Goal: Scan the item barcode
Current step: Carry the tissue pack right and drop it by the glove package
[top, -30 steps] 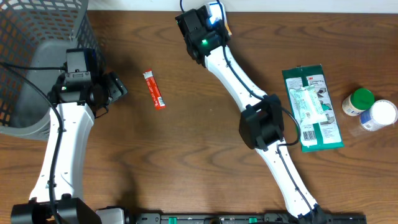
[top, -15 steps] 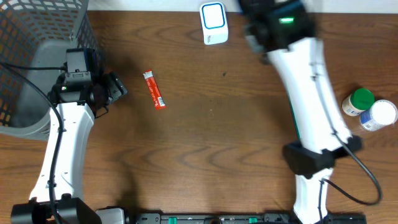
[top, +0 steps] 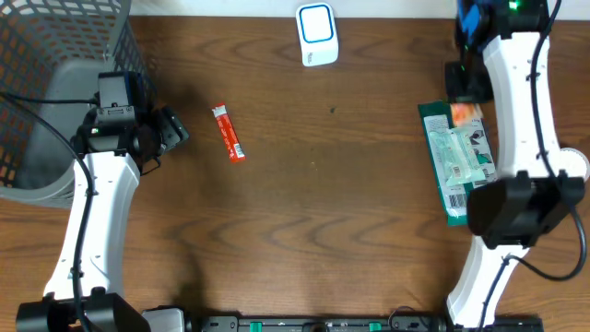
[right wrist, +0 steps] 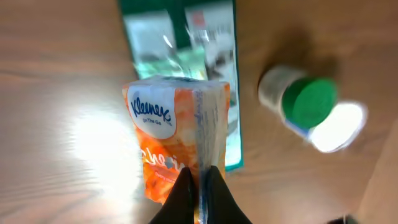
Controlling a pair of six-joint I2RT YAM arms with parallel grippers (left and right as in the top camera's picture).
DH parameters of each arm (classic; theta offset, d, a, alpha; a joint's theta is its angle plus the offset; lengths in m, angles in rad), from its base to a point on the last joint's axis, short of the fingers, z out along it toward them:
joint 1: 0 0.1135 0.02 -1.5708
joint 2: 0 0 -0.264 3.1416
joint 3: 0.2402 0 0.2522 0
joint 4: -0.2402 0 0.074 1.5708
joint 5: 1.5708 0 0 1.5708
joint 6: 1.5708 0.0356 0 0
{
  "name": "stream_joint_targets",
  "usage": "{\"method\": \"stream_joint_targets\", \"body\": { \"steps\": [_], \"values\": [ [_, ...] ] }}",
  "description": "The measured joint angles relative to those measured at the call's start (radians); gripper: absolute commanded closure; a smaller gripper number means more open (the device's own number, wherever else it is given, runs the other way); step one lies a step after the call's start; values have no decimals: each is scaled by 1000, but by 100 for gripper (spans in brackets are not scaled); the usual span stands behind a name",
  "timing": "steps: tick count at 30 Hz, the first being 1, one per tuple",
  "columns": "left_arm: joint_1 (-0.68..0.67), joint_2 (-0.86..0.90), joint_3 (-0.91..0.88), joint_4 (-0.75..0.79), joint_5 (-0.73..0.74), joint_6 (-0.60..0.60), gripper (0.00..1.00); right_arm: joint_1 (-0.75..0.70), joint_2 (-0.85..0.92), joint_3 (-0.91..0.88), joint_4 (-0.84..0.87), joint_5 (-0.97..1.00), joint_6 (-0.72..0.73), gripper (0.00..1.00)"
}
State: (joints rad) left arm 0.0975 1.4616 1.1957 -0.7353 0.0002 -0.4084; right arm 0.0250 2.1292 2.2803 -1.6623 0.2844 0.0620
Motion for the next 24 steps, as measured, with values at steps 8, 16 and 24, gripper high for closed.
{"method": "stream_joint_targets", "body": {
  "steps": [8,16,24],
  "values": [
    [0,0,0,0,0,0,16,-148,13,-382,147,-6,3,99],
    [0,0,0,0,0,0,16,-179,14,-451,205,-15,6,18],
    [0,0,0,0,0,0,16,-178,14,-451,204,-20,-9,1]
  ]
}}
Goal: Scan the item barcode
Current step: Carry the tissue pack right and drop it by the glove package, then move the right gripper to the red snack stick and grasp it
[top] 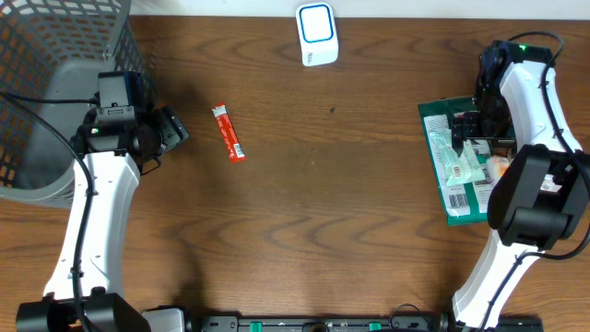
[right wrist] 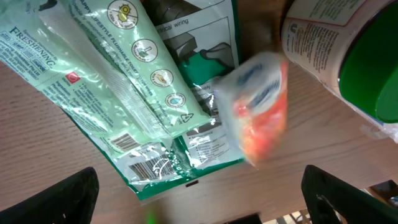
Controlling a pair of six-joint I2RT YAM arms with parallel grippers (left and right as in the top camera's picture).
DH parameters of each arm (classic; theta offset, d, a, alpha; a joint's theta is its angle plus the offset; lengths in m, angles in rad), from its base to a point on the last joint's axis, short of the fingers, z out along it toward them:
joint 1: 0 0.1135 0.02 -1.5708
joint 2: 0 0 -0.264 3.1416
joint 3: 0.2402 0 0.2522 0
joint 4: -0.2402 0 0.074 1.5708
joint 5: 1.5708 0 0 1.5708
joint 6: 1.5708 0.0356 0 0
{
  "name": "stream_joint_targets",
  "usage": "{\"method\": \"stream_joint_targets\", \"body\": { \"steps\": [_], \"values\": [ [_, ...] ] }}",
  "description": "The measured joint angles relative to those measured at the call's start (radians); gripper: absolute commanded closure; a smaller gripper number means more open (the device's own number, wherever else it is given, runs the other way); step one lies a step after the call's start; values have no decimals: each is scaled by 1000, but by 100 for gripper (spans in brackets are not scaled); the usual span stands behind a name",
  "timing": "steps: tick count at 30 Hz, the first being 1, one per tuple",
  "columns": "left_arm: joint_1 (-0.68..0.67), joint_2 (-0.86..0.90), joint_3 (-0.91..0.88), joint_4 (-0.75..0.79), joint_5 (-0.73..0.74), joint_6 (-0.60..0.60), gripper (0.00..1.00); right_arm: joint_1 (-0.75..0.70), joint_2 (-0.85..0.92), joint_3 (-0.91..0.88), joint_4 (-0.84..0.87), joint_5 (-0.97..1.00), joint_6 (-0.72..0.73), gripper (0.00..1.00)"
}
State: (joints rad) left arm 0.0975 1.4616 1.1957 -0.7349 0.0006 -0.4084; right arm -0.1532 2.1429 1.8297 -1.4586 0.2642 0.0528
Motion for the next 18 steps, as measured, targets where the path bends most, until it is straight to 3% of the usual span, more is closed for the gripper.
{"method": "stream_joint_targets", "body": {
  "steps": [9,18],
  "values": [
    [0,0,0,0,0,0,15,12,0,94,-58,-76,-23,1],
    [0,0,0,0,0,0,16,115,0,166,158,-745,-50,1]
  ]
}}
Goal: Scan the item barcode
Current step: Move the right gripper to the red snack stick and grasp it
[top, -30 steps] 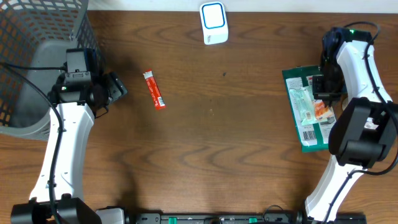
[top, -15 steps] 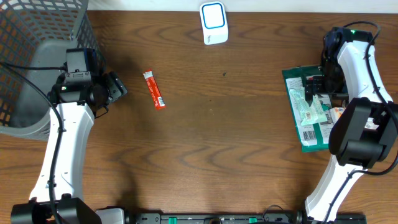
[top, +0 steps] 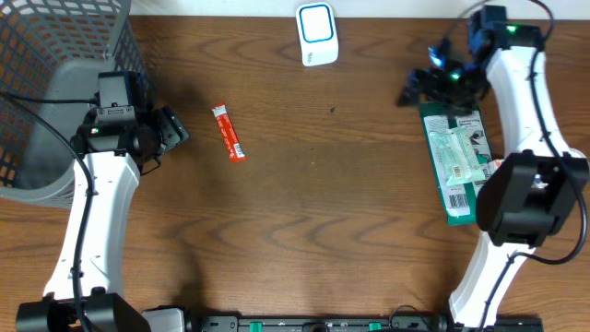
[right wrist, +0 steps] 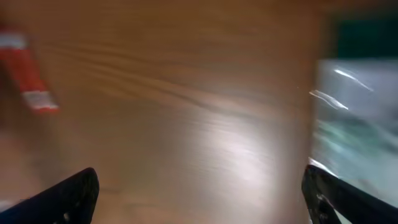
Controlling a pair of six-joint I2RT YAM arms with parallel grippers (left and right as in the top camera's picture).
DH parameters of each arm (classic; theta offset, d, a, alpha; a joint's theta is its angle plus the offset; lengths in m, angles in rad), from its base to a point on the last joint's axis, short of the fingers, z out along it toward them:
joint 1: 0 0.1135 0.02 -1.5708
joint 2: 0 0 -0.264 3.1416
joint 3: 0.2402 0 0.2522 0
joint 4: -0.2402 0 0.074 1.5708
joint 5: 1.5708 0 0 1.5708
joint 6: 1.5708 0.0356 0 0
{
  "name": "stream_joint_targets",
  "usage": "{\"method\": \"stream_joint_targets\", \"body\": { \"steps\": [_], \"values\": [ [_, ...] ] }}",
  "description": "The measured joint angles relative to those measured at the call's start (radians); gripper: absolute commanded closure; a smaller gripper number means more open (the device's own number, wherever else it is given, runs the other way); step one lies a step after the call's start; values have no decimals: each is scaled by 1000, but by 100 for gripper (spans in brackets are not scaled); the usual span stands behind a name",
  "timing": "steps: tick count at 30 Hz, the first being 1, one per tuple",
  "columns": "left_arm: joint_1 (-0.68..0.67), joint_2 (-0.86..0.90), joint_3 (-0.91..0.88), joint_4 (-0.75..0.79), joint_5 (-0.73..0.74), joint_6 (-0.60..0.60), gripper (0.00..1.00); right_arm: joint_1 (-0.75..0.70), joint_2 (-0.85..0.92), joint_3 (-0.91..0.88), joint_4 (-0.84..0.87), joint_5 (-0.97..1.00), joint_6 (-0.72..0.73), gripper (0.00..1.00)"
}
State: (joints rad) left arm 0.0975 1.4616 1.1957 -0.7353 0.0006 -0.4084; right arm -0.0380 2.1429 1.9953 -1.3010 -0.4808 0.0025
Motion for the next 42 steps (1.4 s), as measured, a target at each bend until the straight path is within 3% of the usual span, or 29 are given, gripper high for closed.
{"method": "stream_joint_targets", "body": {
  "steps": [6,11,14,15,17,18,22,24,26,28,29,39,42],
  "values": [
    [0,0,0,0,0,0,16,166,0,-44,235,-154,72,1],
    [0,0,0,0,0,0,16,369,0,-101,468,-122,179,2],
    [0,0,0,0,0,0,16,502,0,-130,547,-32,222,8],
    [0,0,0,0,0,0,16,542,0,-135,559,8,230,13],
    [0,0,0,0,0,0,16,623,0,-141,579,106,246,40],
    [0,0,0,0,0,0,16,664,0,-142,594,164,252,63],
    [0,0,0,0,0,0,16,771,0,-144,624,344,290,90],
    [0,0,0,0,0,0,16,801,1,-146,650,423,307,95],
    [0,0,0,0,0,0,16,821,3,-146,691,475,320,75],
    [0,0,0,0,0,0,16,830,11,-146,736,498,335,43],
    [0,0,0,0,0,0,16,834,19,-146,764,507,343,38],
    [0,0,0,0,0,0,16,842,199,-147,951,535,385,24],
    [0,0,0,0,0,0,16,842,243,-147,982,538,388,31]
  ]
}}
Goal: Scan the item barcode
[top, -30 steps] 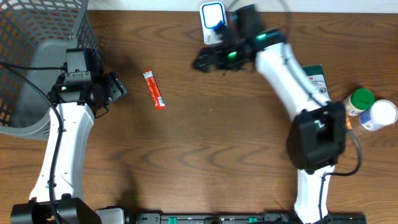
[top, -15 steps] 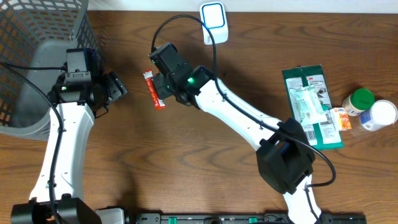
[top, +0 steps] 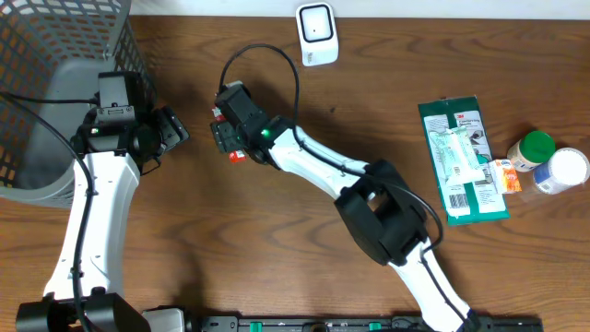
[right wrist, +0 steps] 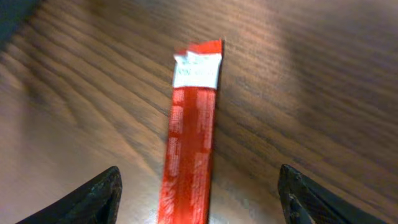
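Note:
A red sachet with a white end lies flat on the wooden table, left of centre. My right gripper is open low over it, one finger on each side and not touching it. In the overhead view the right gripper covers most of the sachet. A white barcode scanner stands at the far edge, its window dark. My left gripper hovers left of the sachet with nothing in it; its jaws are too small to read.
A wire basket with a grey liner fills the far left corner. At the right lie a green packet, a small orange tissue pack, a green-capped bottle and a white-capped one.
My right gripper was open near the top of the green packet at the right. Now it reaches across the table and is open astride the red sachet. The left arm has not moved.
My right gripper was shut on the orange tissue pack above the green packet. Then it was open, the pack loose beside the packet and bottle. Then it pointed left over bare table. Now it straddles the red sachet, and the tissue pack lies at the right.

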Controlling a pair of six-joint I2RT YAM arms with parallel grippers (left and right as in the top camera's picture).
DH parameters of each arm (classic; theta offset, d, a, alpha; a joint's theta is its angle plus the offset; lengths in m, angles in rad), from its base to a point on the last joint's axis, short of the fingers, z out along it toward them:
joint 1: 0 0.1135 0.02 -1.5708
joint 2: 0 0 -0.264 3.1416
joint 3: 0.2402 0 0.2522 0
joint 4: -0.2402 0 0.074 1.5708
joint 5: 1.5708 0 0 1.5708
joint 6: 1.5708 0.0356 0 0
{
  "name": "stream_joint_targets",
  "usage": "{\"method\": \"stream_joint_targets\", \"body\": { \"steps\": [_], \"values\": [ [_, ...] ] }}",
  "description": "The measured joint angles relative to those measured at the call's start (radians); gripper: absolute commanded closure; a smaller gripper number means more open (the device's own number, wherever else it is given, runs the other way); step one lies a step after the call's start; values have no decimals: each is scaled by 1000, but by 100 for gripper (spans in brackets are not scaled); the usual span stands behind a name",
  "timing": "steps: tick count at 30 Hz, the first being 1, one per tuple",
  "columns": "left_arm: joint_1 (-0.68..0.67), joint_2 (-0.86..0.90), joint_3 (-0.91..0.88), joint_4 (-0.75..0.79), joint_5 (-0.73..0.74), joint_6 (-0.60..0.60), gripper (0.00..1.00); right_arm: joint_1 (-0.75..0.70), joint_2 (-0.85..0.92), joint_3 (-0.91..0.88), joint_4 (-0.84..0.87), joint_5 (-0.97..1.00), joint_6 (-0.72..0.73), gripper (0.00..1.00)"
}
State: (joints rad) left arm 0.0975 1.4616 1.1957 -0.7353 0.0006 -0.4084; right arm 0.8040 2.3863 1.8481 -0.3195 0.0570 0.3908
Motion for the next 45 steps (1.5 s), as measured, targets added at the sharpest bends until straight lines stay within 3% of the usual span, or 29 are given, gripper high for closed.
{"method": "stream_joint_targets", "body": {
  "steps": [1,7,8,9,21,25,27,37,45],
  "values": [
    [0,0,0,0,0,0,16,0,13,0,6,-1,2,35],
    [0,0,0,0,0,0,15,0,42,6,-44,4,11,91],
    [0,0,0,0,0,0,16,0,40,9,-63,5,13,98],
    [0,0,0,0,0,0,16,0,38,10,-82,3,10,99],
    [0,0,0,0,0,0,16,-101,-83,2,-592,118,11,99],
    [0,0,0,0,0,0,16,-174,-134,0,-759,120,8,69],
    [0,0,0,0,0,0,15,-202,-143,0,-797,89,14,45],
    [0,0,0,0,0,0,16,-211,-148,0,-840,-13,-36,48],
    [0,0,0,0,0,0,16,-256,-239,3,-738,1,-50,75]
  ]
}}
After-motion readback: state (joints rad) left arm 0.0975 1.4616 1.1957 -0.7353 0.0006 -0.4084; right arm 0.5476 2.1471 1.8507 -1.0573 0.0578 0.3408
